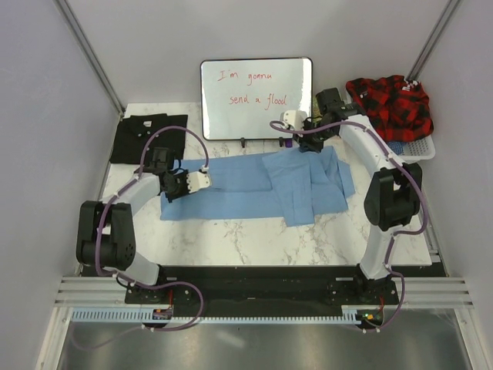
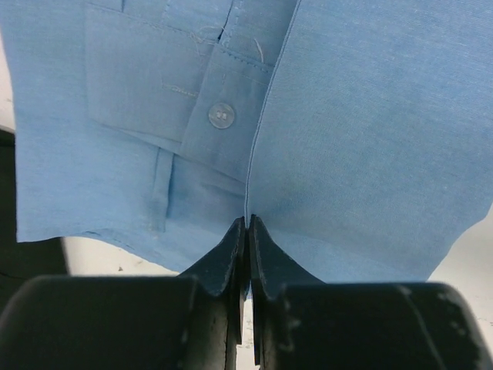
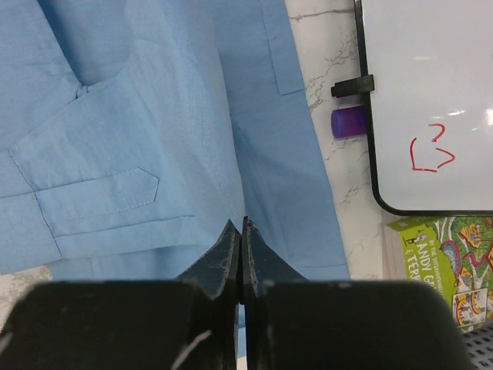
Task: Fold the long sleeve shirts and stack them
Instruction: Fold the shirt
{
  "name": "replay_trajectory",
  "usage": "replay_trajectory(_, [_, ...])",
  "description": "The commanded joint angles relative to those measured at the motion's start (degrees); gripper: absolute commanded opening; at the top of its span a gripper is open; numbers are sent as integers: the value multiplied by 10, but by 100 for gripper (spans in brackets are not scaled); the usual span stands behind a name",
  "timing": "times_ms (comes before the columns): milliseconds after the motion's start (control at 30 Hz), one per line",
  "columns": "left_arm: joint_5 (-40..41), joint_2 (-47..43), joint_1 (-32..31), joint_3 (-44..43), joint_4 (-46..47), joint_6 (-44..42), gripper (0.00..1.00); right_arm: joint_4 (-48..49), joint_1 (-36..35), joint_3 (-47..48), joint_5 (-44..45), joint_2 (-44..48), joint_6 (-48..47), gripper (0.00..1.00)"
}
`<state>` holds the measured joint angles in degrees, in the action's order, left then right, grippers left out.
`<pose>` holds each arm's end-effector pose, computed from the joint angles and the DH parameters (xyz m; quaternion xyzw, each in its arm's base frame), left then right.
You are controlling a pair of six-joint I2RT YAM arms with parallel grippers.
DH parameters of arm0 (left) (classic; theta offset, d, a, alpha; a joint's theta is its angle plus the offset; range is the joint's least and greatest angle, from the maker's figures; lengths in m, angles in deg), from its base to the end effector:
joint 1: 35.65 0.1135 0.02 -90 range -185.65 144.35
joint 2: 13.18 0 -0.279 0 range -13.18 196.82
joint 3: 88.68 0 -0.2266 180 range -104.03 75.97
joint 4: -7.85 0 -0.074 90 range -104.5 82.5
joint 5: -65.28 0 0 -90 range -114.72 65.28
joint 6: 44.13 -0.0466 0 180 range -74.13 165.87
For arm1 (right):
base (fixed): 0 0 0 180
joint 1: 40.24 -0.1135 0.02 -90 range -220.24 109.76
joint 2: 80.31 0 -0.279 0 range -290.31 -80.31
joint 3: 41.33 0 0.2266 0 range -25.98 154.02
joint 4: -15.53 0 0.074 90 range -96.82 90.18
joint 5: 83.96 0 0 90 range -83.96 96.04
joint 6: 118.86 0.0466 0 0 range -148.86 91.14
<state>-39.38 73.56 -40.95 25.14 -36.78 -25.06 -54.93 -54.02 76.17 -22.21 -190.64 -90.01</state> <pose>0.2640 -0.0363 0.2044 0.6195 0.7452 0.0107 0.2466 0.3769 0.1151 0.3006 -0.6187 0.7146 0.1275 0.3005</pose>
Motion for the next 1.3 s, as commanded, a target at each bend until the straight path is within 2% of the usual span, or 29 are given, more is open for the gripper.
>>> replay_trajectory(0, [17,27,5,-12,28,30,12,53,-5,-10,7,-6,23,10])
replay_trajectory(67, [23,38,6,-27,27,54,18,62,-5,-6,17,-10,46,29])
replay_trajectory(100, [21,40,14,-46,19,65,26,62,-4,8,35,-12,83,46])
replay_trajectory(133, [2,41,21,-61,5,93,30,62,-1,16,43,-9,102,54])
replay_trajectory(200, [-27,37,41,-107,-50,117,44,40,20,44,50,7,138,71])
replay_trajectory(267, [-49,11,44,-116,-67,136,48,-9,52,53,23,24,182,76])
replay_trajectory(367, [-80,-31,39,-110,-94,158,51,-79,83,10,1,68,209,73])
replay_trajectory(433, [-81,-39,21,-97,-104,177,52,-100,94,-68,-1,108,216,66])
replay_trajectory(467, [-78,-39,8,-91,-105,180,51,-104,96,-93,6,119,212,56])
replay_trajectory(567, [-84,-26,1,-67,-104,201,50,-96,96,-185,32,146,206,41])
replay_trajectory(667, [-77,-6,0,-53,-103,225,48,-70,96,-249,70,144,205,34])
replay_trajectory(833, [-29,27,1,-18,-69,229,47,9,96,-304,132,105,215,30])
replay_trajectory(1067, [26,69,6,2,-48,208,47,63,95,-348,215,54,217,26])
replay_trajectory(1200, [33,53,10,29,-49,163,46,61,95,-370,232,56,215,26])
replay_trajectory(1267, [-3,9,13,32,-64,148,46,46,95,-370,213,70,215,27])
